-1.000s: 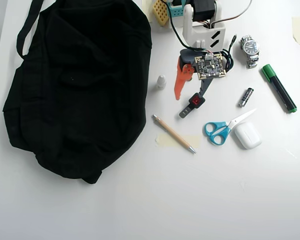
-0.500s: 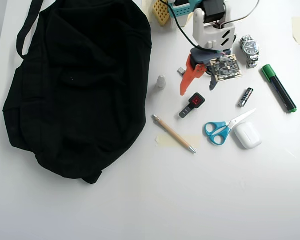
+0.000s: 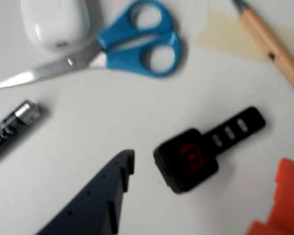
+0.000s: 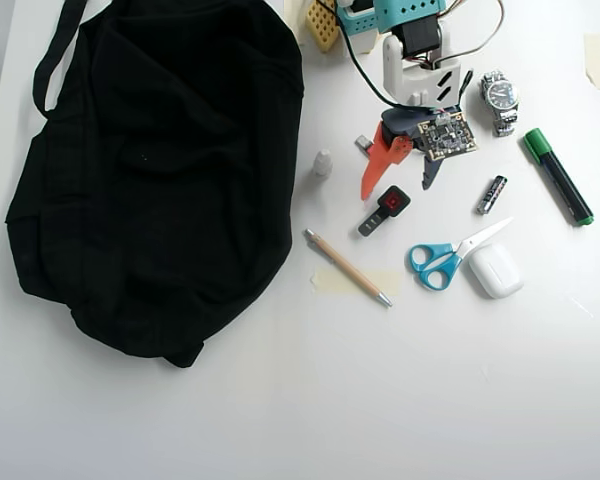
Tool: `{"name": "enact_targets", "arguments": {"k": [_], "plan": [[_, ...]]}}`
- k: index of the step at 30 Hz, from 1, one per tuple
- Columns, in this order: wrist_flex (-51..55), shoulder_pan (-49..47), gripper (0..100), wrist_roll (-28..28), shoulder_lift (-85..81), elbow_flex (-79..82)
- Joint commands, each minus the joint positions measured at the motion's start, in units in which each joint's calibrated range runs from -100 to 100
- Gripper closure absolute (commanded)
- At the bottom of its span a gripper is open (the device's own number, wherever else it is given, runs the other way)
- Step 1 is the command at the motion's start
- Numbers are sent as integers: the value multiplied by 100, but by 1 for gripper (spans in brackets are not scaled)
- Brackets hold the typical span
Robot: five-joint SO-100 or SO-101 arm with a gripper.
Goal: Put the black bike light into the black bag
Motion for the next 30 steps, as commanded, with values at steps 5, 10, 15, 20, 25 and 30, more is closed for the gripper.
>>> {"name": "enact_targets", "arguments": {"k": [5,10,15,20,25,30], "plan": [[-280,16,68,-120,59,142],[-272,-28,67,-162,374,134],[-280,-21,68,-131,631,116],[-298,24,68,-126,880,62],[-625,31,68,-126,947,125],[-642,129,68,-126,972,116]]}}
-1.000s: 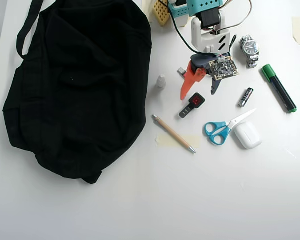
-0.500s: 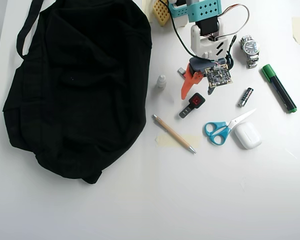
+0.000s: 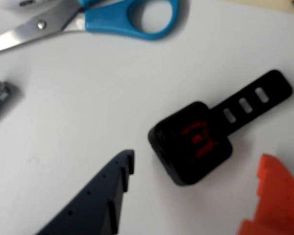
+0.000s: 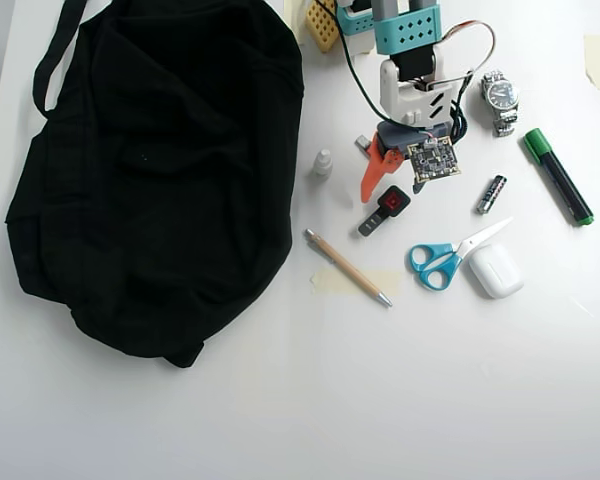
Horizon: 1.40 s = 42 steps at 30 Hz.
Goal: Put the black bike light into the black bag
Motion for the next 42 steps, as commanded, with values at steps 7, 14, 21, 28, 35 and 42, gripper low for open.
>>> {"name": "enact_targets", "arguments": {"k": [7,14,21,28,35,42], "plan": [[-846,129,68,26,792,-163],[-975,129,68,5,1025,-441],[-932,159,71,-21,983,-477],[-993,167,95,-21,917,-397],[-993,167,98,-27,909,-397],[-519,279,98,157,4,-495]]}}
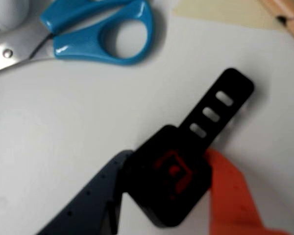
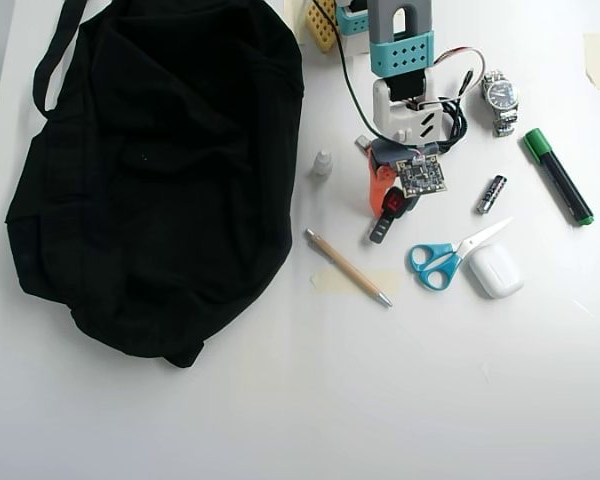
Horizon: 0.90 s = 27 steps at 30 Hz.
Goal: Put the black bike light into the black bag
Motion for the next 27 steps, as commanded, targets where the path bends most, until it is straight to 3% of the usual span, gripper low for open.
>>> {"name": "enact_targets", "arguments": {"k": [1,5,10,15,27], "plan": [[720,95,98,241,-1071,-312],[2572,103,98,320,-2008,-1256],[3838,103,98,320,-2631,-2630],[4459,866,98,320,-3062,-3717],[4941,3237,98,698,-3826,-3663]]}}
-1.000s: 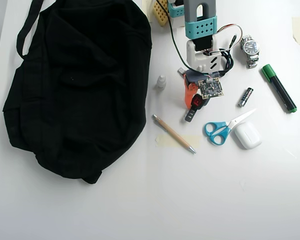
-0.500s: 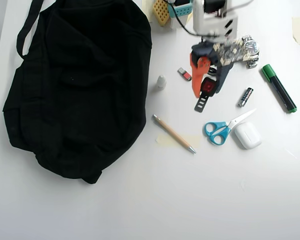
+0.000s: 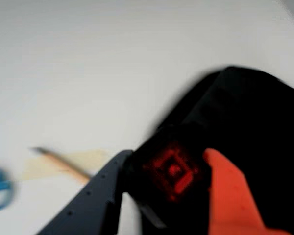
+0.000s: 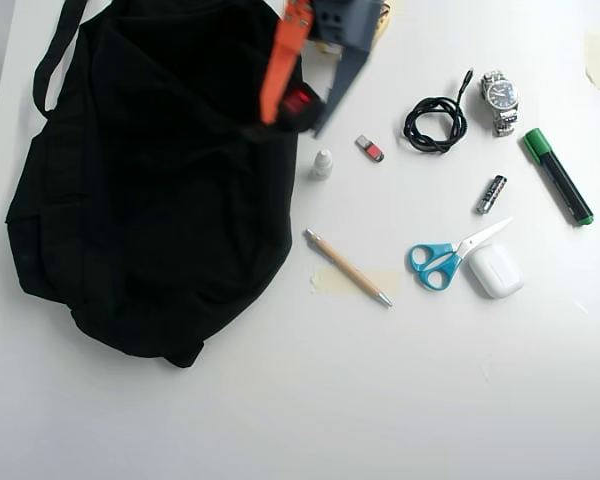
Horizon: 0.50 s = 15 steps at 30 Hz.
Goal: Put the black bike light into the black bag
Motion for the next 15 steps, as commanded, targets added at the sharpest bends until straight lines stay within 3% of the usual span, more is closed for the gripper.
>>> {"name": "enact_targets", "arguments": {"k": [1,8,15], "plan": [[229,766,98,58,-289,-163],[-133,1723,98,325,-273,996],[-2924,2307,98,394,-182,3485]]}}
